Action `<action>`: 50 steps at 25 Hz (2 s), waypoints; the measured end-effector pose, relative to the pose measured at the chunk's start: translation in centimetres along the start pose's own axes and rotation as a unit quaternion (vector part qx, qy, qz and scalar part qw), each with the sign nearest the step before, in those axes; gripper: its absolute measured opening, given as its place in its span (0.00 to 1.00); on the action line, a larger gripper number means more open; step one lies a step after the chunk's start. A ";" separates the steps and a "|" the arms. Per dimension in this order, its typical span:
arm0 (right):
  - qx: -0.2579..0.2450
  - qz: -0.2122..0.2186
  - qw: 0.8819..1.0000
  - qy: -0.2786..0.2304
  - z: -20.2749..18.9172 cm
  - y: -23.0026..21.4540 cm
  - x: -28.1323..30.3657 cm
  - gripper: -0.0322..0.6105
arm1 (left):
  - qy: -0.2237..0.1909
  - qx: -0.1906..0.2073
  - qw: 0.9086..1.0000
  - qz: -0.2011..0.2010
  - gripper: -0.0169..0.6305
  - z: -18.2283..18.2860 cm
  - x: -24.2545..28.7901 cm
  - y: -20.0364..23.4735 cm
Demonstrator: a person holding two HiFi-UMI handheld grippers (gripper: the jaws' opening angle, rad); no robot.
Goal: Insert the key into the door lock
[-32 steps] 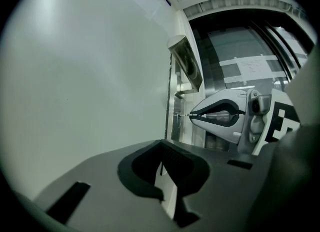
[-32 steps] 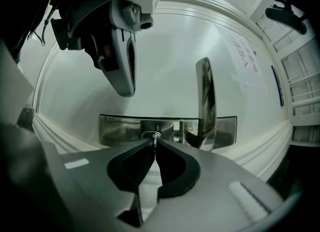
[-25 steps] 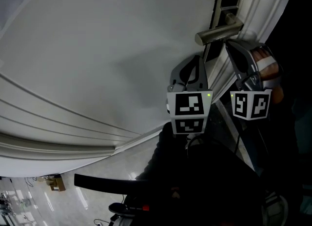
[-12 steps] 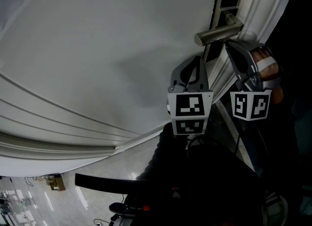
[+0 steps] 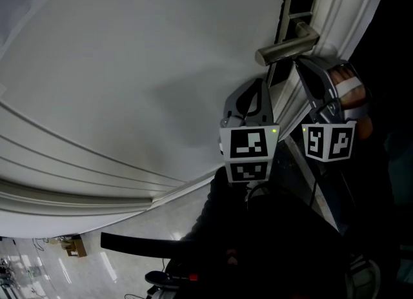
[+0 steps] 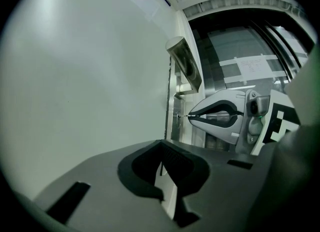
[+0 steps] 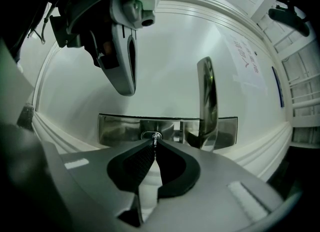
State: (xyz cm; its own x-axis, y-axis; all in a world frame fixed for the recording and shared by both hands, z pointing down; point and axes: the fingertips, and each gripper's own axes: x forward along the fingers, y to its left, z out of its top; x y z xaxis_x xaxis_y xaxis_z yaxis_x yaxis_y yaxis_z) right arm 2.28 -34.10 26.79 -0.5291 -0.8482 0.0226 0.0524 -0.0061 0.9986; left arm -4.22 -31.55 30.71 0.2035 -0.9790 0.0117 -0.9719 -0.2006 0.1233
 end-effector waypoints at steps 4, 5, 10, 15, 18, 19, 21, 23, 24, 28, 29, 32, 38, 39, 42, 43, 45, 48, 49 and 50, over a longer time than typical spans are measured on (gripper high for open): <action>0.001 0.002 1.000 -0.001 0.1 0.1 0.0 0.07 | 0.002 -0.003 1.000 0.000 0.03 -0.2 0.0 0.1; 0.002 0.002 1.000 -0.001 0.1 0.1 0.0 0.07 | 0.003 -0.003 1.000 0.001 0.03 -0.2 0.0 0.2; 0.003 0.002 1.000 -0.002 0.1 -0.1 0.0 0.07 | 0.000 -0.004 1.000 0.000 0.03 0.0 0.2 0.2; 0.004 0.001 1.000 -0.004 0.2 -0.1 0.0 0.07 | 0.002 -0.004 1.000 -0.002 0.03 -0.2 0.3 0.0; 0.005 0.001 1.000 -0.004 0.2 -0.1 -0.1 0.07 | 0.003 -0.005 1.000 -0.003 0.03 -0.2 0.3 0.0; 0.004 0.000 1.000 -0.004 0.2 -0.1 -0.1 0.07 | 0.003 -0.004 1.000 -0.003 0.03 -0.2 0.3 0.0; 0.004 0.001 1.000 -0.004 0.2 -0.1 -0.1 0.07 | 0.002 -0.004 1.000 -0.002 0.03 -0.2 0.3 0.0; 0.003 0.001 1.000 -0.004 0.2 -0.1 0.0 0.07 | 0.001 -0.004 1.000 -0.002 0.03 -0.1 0.3 0.0; 0.003 0.001 1.000 -0.004 0.2 -0.1 0.0 0.07 | 0.000 -0.004 1.000 -0.001 0.03 -0.1 0.3 0.0; 0.004 0.001 1.000 -0.004 0.2 -0.1 0.0 0.07 | -0.001 -0.004 1.000 -0.001 0.03 0.0 0.2 0.0; 0.003 0.001 1.000 -0.004 0.2 -0.1 0.0 0.07 | -0.001 -0.004 1.000 -0.001 0.03 0.0 0.2 0.0; 0.003 0.001 1.000 -0.004 0.2 -0.1 0.0 0.07 | 0.000 -0.004 1.000 -0.001 0.03 0.0 0.2 0.0; 0.002 0.002 1.000 -0.003 0.2 -0.1 0.1 0.07 | 0.000 -0.004 1.000 0.000 0.03 0.0 0.1 0.1; 0.003 0.002 1.000 -0.002 0.2 -0.2 0.1 0.07 | 0.000 -0.005 1.000 0.000 0.03 0.0 0.1 0.2; 0.003 0.001 1.000 -0.001 0.1 -0.2 0.1 0.07 | -0.001 -0.004 1.000 0.001 0.03 0.1 0.2 0.3; 0.003 0.001 1.000 -0.001 0.1 -0.2 0.2 0.07 | -0.001 -0.004 1.000 0.000 0.03 0.1 0.2 0.3; 0.004 0.001 1.000 0.000 0.0 -0.2 0.2 0.07 | -0.002 -0.004 1.000 -0.001 0.03 0.1 0.2 0.3; 0.004 0.002 1.000 0.000 0.0 -0.1 0.2 0.07 | -0.001 -0.005 1.000 -0.003 0.03 0.1 0.2 0.2; 0.005 0.003 1.000 0.001 0.0 0.0 0.2 0.07 | -0.001 -0.006 1.000 -0.003 0.03 0.1 0.2 0.2; 0.005 0.003 1.000 0.001 0.0 0.0 0.2 0.07 | -0.001 -0.006 1.000 -0.003 0.03 0.0 0.2 0.2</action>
State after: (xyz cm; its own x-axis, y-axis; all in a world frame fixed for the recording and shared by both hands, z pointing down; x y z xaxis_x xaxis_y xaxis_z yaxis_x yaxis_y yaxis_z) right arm 2.17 -34.28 26.77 -0.5275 -0.8491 0.0290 0.0478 0.0045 0.9988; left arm -4.39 -31.77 30.71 0.2101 -0.9776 0.0097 -0.9690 -0.2069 0.1351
